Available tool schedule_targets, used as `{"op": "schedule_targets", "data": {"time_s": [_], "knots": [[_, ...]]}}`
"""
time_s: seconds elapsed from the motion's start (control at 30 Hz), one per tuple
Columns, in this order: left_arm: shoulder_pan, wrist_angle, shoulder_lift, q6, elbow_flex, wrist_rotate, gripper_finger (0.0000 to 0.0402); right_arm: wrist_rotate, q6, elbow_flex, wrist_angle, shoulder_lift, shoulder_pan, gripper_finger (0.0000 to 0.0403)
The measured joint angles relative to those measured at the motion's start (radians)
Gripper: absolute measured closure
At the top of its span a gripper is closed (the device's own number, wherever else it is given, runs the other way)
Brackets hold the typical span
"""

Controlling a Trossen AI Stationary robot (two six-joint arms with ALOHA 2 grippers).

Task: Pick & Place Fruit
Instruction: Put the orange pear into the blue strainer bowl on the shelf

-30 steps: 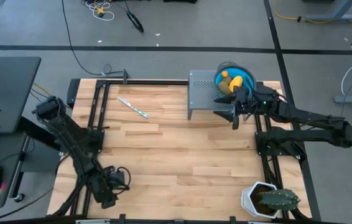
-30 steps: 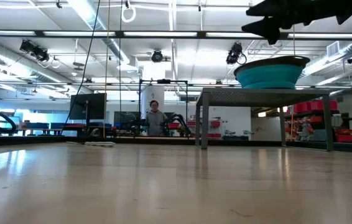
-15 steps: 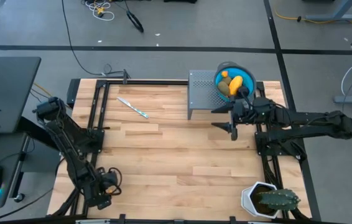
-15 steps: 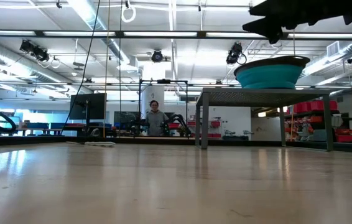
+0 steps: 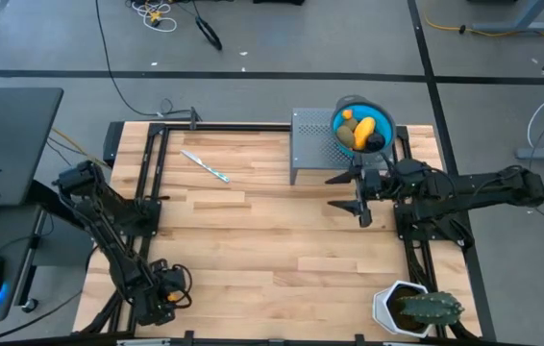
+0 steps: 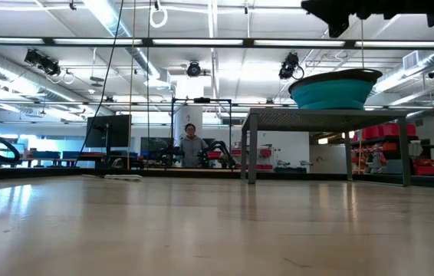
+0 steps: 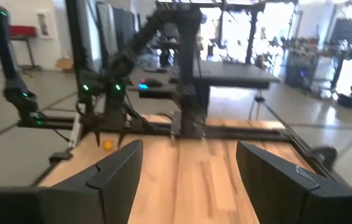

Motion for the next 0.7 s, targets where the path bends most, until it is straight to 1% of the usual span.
{"op": "schedule_targets", "data": {"time_s": [0.1, 0.27, 0.37, 0.47, 0.7], "knots": [[-0.001, 0.006, 0.019, 0.03, 0.007, -0.016, 0.0118, 0.0, -0.007, 0.0, 0.029, 0.003, 0.023, 0.0135], [-0.008, -0.002, 0.019, 0.026, 0.003, -0.014, 0.0118, 0.005, -0.007, 0.0, 0.065, 0.037, 0.054, 0.0135], [-0.02, -0.007, 0.019, 0.025, 0.003, -0.019, 0.0118, 0.045, -0.007, 0.0, 0.078, 0.069, 0.068, 0.0135], [-0.028, -0.013, 0.019, 0.017, 0.003, -0.016, 0.0118, 0.08, -0.007, 0.0, 0.101, 0.103, 0.075, 0.0135], [-0.034, -0.016, 0.019, 0.018, 0.003, -0.02, 0.0118, 0.08, -0.007, 0.0, 0.153, 0.131, 0.075, 0.0135]]}}
